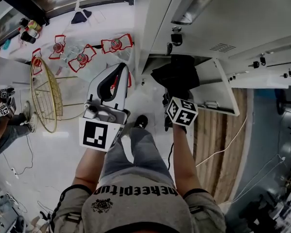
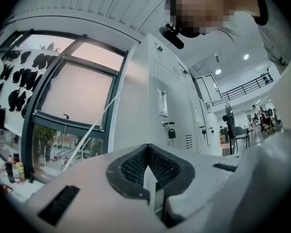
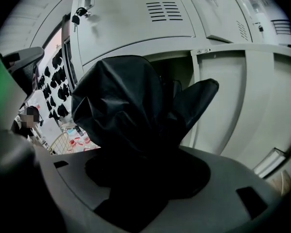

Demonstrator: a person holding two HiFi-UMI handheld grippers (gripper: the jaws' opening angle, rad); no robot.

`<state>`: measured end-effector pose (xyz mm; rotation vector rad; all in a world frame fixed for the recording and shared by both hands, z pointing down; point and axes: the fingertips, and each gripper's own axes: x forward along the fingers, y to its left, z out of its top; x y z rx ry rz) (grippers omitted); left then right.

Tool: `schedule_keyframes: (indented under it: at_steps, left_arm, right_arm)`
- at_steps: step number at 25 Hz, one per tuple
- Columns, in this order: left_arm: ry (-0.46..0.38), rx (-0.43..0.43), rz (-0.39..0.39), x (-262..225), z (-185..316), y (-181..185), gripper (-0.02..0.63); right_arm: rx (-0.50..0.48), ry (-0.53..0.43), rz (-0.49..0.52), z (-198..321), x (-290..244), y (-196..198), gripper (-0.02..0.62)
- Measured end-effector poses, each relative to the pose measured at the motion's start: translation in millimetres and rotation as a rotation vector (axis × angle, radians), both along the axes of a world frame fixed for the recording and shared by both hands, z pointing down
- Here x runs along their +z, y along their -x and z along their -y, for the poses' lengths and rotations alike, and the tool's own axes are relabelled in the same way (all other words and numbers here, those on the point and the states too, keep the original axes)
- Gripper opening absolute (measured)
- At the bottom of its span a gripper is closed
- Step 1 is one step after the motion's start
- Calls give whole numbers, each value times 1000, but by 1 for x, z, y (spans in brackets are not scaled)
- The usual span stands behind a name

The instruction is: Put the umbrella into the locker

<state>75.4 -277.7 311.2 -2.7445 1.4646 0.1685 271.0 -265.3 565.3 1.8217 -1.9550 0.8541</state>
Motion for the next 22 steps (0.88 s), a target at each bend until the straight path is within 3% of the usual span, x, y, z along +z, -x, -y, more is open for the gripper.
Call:
schedule_keyframes:
  at_steps: [22]
  left_arm:
    - [18,43,-9,38,1,-24,3]
  right_arm:
    - [-4,-7,-1,60,30,-12,250]
